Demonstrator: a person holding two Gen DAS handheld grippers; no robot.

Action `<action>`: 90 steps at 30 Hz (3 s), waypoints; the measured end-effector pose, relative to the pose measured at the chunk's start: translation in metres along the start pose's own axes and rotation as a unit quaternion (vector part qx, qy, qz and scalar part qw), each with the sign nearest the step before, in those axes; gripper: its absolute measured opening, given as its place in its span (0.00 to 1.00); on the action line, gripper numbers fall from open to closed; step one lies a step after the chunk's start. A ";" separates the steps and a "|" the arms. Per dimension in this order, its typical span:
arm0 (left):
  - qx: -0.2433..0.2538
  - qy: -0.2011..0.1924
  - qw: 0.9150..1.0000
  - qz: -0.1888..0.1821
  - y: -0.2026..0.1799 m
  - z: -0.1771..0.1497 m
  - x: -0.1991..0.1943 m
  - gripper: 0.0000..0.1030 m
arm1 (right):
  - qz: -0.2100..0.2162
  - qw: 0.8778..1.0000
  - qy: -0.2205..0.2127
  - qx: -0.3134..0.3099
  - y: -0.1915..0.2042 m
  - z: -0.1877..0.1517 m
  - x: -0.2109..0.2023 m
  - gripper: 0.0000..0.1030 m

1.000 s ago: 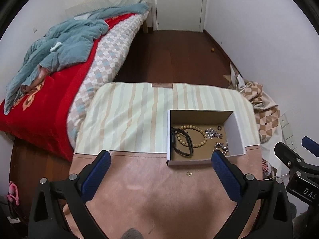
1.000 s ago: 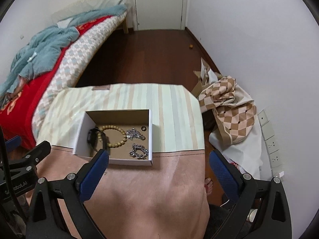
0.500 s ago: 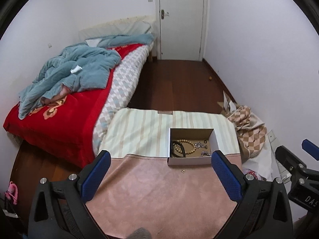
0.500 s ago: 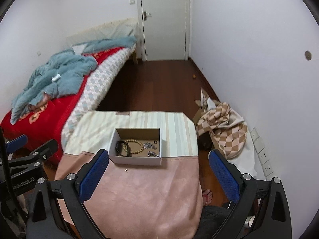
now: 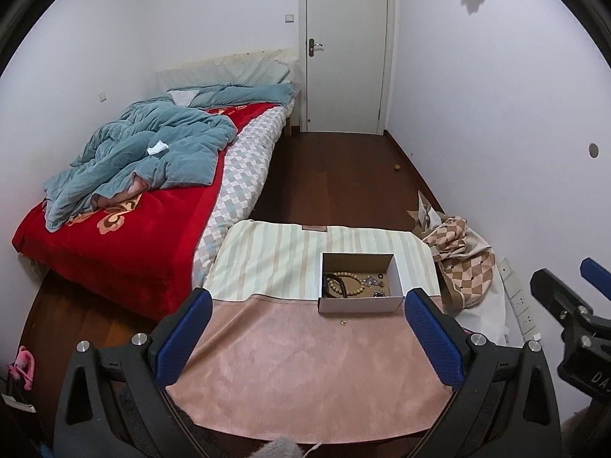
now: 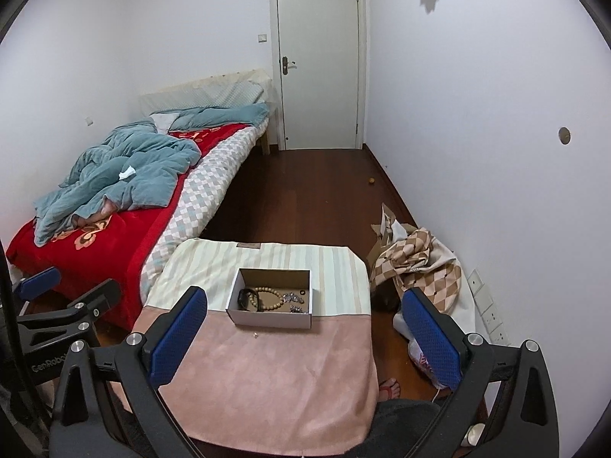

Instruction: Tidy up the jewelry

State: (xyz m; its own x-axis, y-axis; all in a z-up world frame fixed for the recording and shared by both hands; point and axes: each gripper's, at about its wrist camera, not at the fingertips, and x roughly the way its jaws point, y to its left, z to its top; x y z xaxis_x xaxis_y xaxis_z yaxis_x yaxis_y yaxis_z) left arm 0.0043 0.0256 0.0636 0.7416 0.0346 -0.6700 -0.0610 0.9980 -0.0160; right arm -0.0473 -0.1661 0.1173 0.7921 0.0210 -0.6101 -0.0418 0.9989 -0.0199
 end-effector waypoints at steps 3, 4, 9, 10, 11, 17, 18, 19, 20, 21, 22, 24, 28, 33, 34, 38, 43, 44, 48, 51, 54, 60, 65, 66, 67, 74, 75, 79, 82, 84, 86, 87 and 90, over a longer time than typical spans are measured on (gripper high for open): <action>0.001 0.014 1.000 -0.003 -0.001 -0.001 -0.001 1.00 | 0.002 1.000 0.010 -0.003 0.001 -0.002 -0.002 1.00; 0.001 0.015 1.000 -0.003 -0.002 -0.003 -0.002 1.00 | 0.004 1.000 0.012 -0.001 0.000 -0.004 -0.002 1.00; 0.000 0.030 1.000 0.003 -0.004 -0.008 0.001 1.00 | 0.003 1.000 0.027 0.000 -0.004 -0.008 0.004 1.00; -0.001 0.033 0.999 0.004 -0.004 -0.008 0.003 1.00 | 0.000 1.000 0.029 0.001 -0.005 -0.007 0.006 1.00; -0.002 0.034 0.999 0.005 -0.004 -0.008 0.004 1.00 | -0.001 1.000 0.031 0.001 -0.005 -0.006 0.008 1.00; -0.003 0.051 0.999 0.007 -0.004 -0.003 0.021 1.00 | -0.009 0.999 0.037 0.002 -0.007 0.003 0.016 1.00; -0.004 0.053 0.999 0.008 -0.003 -0.002 0.025 1.00 | -0.008 0.999 0.039 0.003 -0.007 0.004 0.017 1.00; -0.004 0.056 0.998 0.012 -0.003 -0.001 0.029 1.00 | -0.008 0.999 0.042 0.003 -0.007 0.006 0.021 1.00; -0.004 0.060 0.998 0.015 -0.003 0.001 0.032 1.00 | -0.010 0.999 0.043 0.002 -0.006 0.008 0.024 1.00; -0.006 0.061 0.998 0.018 -0.003 0.002 0.035 1.00 | -0.013 0.999 0.045 0.002 -0.007 0.009 0.029 1.00; -0.007 0.061 0.998 0.020 -0.003 0.004 0.038 1.00 | -0.014 0.999 0.047 0.002 -0.007 0.011 0.033 1.00; -0.009 0.066 0.998 0.022 -0.002 0.007 0.044 1.00 | -0.017 0.999 0.050 0.004 -0.006 0.015 0.040 1.00; -0.011 0.077 0.997 0.021 -0.003 0.014 0.056 1.00 | -0.018 0.998 0.057 0.008 -0.008 0.022 0.057 1.00; -0.007 0.096 0.995 0.019 -0.008 0.024 0.064 1.00 | -0.010 0.997 0.079 0.016 -0.011 0.029 0.080 1.00; -0.006 0.097 0.995 0.018 -0.009 0.026 0.065 1.00 | -0.008 0.996 0.082 0.018 -0.012 0.030 0.083 1.00; -0.001 0.105 0.994 0.009 -0.013 0.033 0.066 1.00 | -0.009 0.996 0.086 0.020 -0.013 0.036 0.089 1.00; -0.001 0.108 0.994 0.005 -0.017 0.038 0.069 1.00 | -0.017 0.995 0.095 0.019 -0.016 0.042 0.096 1.00; -0.002 0.110 0.994 0.004 -0.017 0.039 0.070 1.00 | -0.017 0.995 0.097 0.018 -0.016 0.042 0.097 1.00; -0.004 0.112 0.994 0.003 -0.018 0.042 0.073 1.00 | -0.019 0.994 0.102 0.016 -0.016 0.043 0.099 1.00; -0.005 0.113 0.994 0.004 -0.018 0.043 0.074 1.00 | -0.019 0.994 0.102 0.015 -0.016 0.043 0.100 1.00; -0.005 0.112 0.994 0.006 -0.018 0.043 0.075 1.00 | -0.020 0.995 0.102 0.014 -0.015 0.044 0.100 1.00; -0.005 0.110 0.994 0.010 -0.016 0.044 0.075 1.00 | -0.022 0.995 0.102 0.012 -0.016 0.045 0.100 1.00; -0.005 0.112 0.994 0.010 -0.014 0.044 0.076 1.00 | -0.023 0.995 0.102 0.008 -0.018 0.047 0.100 1.00; -0.005 0.111 0.994 0.009 -0.014 0.044 0.076 1.00 | -0.022 0.995 0.101 0.007 -0.018 0.047 0.100 1.00; -0.004 0.110 0.994 0.009 -0.014 0.044 0.075 1.00 | -0.022 0.995 0.100 0.007 -0.018 0.048 0.098 1.00; -0.004 0.104 0.995 0.010 -0.014 0.042 0.071 1.00 | -0.024 0.995 0.098 0.006 -0.018 0.049 0.096 1.00; -0.004 0.103 0.995 0.010 -0.014 0.042 0.070 1.00 | -0.023 0.995 0.099 0.006 -0.018 0.049 0.096 1.00; -0.004 0.102 0.995 0.010 -0.015 0.041 0.069 1.00 | -0.022 0.995 0.098 0.006 -0.018 0.049 0.095 1.00; -0.004 0.102 0.995 0.011 -0.015 0.041 0.069 1.00 | -0.023 0.995 0.098 0.004 -0.018 0.050 0.094 1.00; -0.003 0.101 0.995 0.011 -0.016 0.042 0.068 1.00 | -0.023 0.995 0.098 0.004 -0.018 0.050 0.092 1.00; -0.003 0.100 0.995 0.011 -0.016 0.042 0.066 1.00 | -0.023 0.995 0.098 0.005 -0.018 0.050 0.092 1.00; -0.003 0.100 0.995 0.011 -0.016 0.042 0.066 1.00 | -0.023 0.995 0.098 0.005 -0.018 0.050 0.092 1.00; -0.002 0.098 0.995 0.011 -0.016 0.043 0.063 1.00 | -0.024 0.995 0.096 0.006 -0.018 0.050 0.092 1.00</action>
State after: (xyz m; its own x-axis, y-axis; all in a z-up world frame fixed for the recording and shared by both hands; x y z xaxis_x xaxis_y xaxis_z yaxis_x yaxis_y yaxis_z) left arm 0.0808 0.0137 0.0531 0.5952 0.0442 -0.8024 -0.0787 0.9969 -0.0035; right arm 0.0568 -0.1799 0.1011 0.6612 -0.0343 -0.7494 0.0014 0.9990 -0.0445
